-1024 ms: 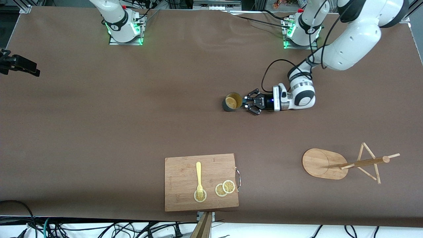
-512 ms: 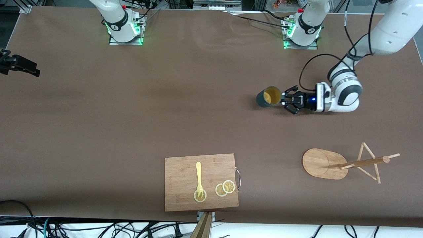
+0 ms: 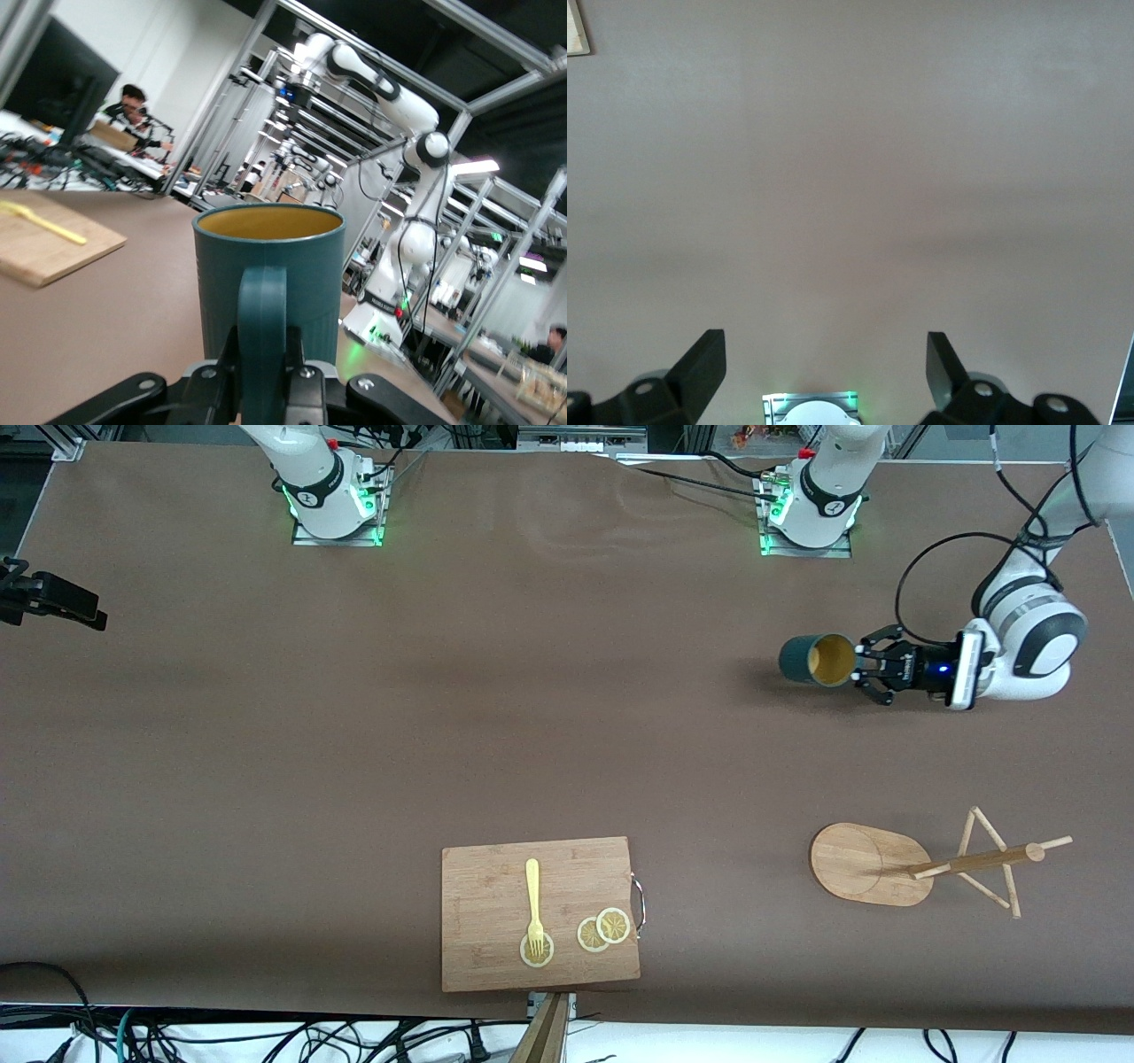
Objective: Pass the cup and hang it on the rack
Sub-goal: 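Lift the mug with the left gripper toward the wooden rack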
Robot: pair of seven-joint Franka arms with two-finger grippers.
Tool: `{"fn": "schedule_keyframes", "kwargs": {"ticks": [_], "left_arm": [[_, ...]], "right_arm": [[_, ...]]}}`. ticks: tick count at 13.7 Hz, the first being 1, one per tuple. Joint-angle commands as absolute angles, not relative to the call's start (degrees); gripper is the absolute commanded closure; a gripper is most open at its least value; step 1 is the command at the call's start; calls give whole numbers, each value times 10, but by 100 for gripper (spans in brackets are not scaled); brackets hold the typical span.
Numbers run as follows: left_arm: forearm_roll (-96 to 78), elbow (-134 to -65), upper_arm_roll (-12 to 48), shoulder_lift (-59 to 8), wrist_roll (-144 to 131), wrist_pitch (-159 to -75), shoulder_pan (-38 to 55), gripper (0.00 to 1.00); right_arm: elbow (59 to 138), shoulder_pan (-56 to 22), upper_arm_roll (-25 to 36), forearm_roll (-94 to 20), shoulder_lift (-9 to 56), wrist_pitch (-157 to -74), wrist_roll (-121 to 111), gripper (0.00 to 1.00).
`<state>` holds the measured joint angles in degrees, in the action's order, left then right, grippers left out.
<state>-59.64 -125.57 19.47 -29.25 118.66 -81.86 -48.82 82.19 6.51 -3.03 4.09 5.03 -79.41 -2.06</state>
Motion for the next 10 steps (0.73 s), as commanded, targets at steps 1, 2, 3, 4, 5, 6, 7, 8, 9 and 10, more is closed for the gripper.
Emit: {"fn": "schedule_keyframes", "kwargs": {"ticks": [1,2,3,4,5,6,7,8,9,10], "left_arm": [[-571,-1243,200,-281,1032,-802,-538,100],[-571,-1239,200,-282,968,-803,-553,100],[-577,-1228,200,-283,907,-803,-558,100],[-584,-1209,200,-285,859,-803,-562,100],[-595,-1183,201,-286,816,-804,-564,100],[-599,-1163,201,-287,787,-806,-563,100],[-607,-1149,201,-287,762,-807,-562,100],[-626,-1141,201,-287,728,-808,-558,100],[-639,-1123,202,-293,691,-809,-551,100],[-644,-1096,201,-308,658,-816,-538,100]], "right_arm": [[828,69,-33,37,44,-797,-14,0],[828,69,-33,37,44,-797,-14,0],[828,69,-33,37,44,-797,-14,0],[828,70,-33,37,44,-797,-14,0],[828,70,-33,37,44,-797,-14,0],[828,69,-33,37,44,-797,-14,0],[828,69,-33,37,44,-797,-14,0],[828,69,-33,37,44,-797,-14,0],[828,70,-33,37,44,-797,-14,0],[829,70,-33,36,44,-797,-14,0]]}}
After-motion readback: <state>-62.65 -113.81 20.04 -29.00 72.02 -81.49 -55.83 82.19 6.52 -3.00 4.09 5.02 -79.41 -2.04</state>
